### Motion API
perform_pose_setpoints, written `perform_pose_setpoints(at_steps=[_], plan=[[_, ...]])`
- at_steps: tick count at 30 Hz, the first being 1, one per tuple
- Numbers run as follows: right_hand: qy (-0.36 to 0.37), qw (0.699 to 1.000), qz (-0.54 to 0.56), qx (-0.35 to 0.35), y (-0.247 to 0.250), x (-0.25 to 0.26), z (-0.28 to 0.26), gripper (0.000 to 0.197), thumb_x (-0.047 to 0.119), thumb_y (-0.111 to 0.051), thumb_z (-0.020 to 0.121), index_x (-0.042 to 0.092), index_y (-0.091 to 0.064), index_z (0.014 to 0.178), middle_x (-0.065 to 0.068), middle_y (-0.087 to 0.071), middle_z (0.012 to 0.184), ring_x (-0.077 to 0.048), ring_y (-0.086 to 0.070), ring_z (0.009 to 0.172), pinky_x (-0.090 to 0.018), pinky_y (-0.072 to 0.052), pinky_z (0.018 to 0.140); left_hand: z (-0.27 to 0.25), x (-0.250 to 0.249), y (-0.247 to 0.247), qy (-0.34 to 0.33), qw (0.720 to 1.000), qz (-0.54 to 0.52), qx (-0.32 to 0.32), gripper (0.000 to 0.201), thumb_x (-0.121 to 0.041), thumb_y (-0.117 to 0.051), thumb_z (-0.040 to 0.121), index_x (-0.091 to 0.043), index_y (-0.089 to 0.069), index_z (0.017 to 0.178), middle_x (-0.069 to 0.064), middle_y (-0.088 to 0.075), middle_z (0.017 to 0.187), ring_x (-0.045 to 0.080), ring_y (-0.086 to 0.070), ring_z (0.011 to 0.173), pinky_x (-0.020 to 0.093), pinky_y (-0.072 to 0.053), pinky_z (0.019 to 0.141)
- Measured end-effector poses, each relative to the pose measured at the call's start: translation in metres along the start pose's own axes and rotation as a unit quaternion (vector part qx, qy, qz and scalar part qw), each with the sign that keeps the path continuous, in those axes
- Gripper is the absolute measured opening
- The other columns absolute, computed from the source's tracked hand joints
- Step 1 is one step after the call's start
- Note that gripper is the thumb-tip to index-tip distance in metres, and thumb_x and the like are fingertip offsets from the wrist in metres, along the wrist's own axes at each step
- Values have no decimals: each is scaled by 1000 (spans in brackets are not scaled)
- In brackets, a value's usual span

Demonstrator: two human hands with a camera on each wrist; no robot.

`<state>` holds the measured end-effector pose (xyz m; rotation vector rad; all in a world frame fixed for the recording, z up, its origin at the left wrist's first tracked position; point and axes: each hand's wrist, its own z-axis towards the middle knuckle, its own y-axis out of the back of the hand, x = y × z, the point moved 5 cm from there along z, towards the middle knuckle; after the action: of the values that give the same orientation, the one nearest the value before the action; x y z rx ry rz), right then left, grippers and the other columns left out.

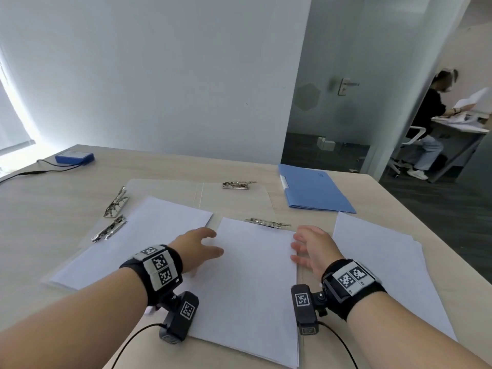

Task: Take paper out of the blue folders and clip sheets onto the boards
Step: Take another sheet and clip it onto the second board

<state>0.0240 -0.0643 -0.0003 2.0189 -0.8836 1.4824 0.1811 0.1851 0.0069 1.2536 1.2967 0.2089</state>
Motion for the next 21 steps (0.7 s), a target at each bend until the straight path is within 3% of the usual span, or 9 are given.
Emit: perform_pose_setpoints(at_steps=[3, 7, 10, 12, 17, 19, 20, 21], plan=[[-17, 1000, 23, 6, -12, 4, 8, 29, 19, -53, 101, 13, -55, 129, -12, -58, 126, -29, -64, 109, -43, -60, 79, 4, 8, -2, 20, 997, -77, 5, 58, -41, -69, 84, -28, -49, 137, 0, -50, 142, 19, -51, 125, 27, -37, 99], [-20, 999, 38, -1, -25, 10, 19, 31, 19, -52, 102, 14, -52, 133, -14, -55, 128, -32, -60, 118, -46, -56, 91, 4, 12, -4, 20, 991, -130, 15, 54, -37, -67, 86, -28, -51, 136, 2, -53, 138, 13, -48, 111, 23, -34, 93], [6, 1000, 10, -15, -32, 16, 26, 26, 16, -51, 100, 14, -54, 126, -12, -60, 117, -28, -62, 112, -47, -54, 95, 4, 17, -6, 16, 986, -161, 27, 51, -36, -67, 87, -30, -52, 135, 1, -54, 134, 12, -48, 112, 24, -36, 95], [24, 999, -9, -23, -37, 19, 30, 34, 14, -50, 97, 14, -53, 131, -7, -61, 105, -23, -63, 101, -46, -54, 93, 3, 19, -6, 17, 985, -171, 30, 50, -37, -68, 86, -32, -53, 133, 0, -55, 132, 12, -49, 114, 25, -38, 98], [59, 997, -42, -25, -51, 24, 36, 57, 17, -52, 94, 17, -40, 149, -9, -62, 114, -25, -64, 109, -47, -57, 94, 4, 22, -8, 26, 981, -186, 41, 49, -41, -67, 85, -37, -53, 132, 2, -52, 127, 17, -54, 110, 26, -42, 91], [68, 994, -81, -36, -58, 28, 38, 43, 13, -49, 93, 12, -52, 136, -14, -61, 100, -32, -64, 104, -52, -54, 98, 4, 23, -9, 24, 983, -178, 42, 50, -42, -66, 84, -37, -53, 133, 3, -51, 134, 15, -51, 112, 25, -40, 90], [81, 989, -116, -43, -62, 31, 38, 27, 10, -46, 93, 8, -58, 118, -28, -47, 125, -41, -44, 123, -50, -53, 97, 4, 23, -9, 23, 983, -175, 43, 51, -43, -66, 84, -37, -52, 133, 4, -51, 137, 16, -50, 114, 25, -40, 91], [68, 990, -118, -29, -68, 31, 39, 22, 7, -42, 94, 0, -57, 107, 10, -40, 95, -9, -39, 85, -43, -51, 95, 5, 24, -9, 23, 984, -173, 43, 52, -44, -65, 84, -37, -52, 134, 4, -50, 139, 16, -51, 116, 25, -40, 92]])
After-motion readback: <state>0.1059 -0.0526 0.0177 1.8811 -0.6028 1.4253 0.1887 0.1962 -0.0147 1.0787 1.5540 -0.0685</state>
